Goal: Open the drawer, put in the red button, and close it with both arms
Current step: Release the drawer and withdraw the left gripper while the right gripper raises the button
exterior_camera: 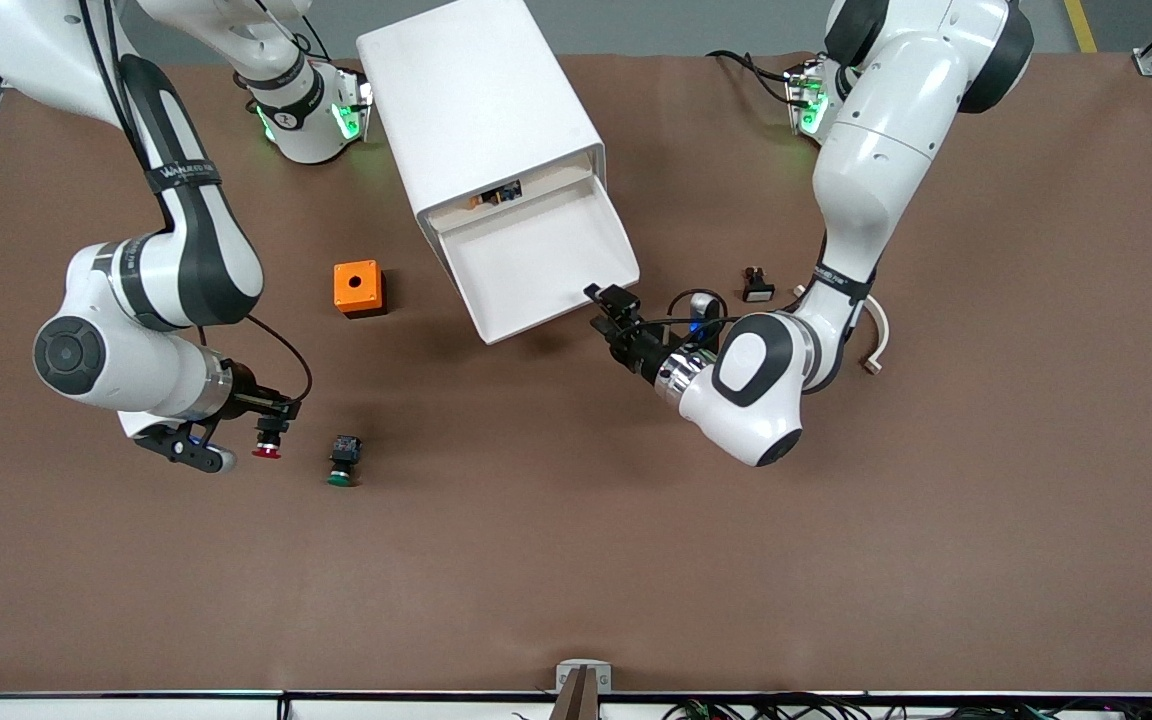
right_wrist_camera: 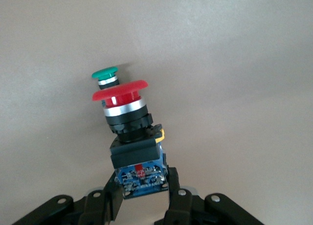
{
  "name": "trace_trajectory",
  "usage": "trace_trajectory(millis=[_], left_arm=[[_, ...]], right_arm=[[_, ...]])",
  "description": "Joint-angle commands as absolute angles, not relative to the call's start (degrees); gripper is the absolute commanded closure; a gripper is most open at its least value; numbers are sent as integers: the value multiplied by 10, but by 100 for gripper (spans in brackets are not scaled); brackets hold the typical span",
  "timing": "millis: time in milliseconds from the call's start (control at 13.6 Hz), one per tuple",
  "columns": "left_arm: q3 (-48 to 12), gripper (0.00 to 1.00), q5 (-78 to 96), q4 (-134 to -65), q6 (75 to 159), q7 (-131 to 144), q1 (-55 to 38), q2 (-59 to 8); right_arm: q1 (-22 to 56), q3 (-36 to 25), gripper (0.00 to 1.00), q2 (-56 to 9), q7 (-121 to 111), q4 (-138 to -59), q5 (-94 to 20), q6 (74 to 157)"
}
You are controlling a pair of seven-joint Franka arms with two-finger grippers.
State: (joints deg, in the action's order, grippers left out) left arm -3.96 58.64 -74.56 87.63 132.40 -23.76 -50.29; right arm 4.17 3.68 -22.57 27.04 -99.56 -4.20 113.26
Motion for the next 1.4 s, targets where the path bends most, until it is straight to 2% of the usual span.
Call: trace_trajectory(millis=[0,514,1322], left_arm=[[-40,1,593,-746,864,1319,-200,-483],[-37,1,553,-729,784,1311,-126,-444],[-36,1,331,-729,781,1263,-117,-418]], right_arm=[[54,35,100,-208,322,-983,-38,1103],[90,36,100,-169,438,-986,-38,1086],[119,38,100,-142,550,-988,-40,1067]])
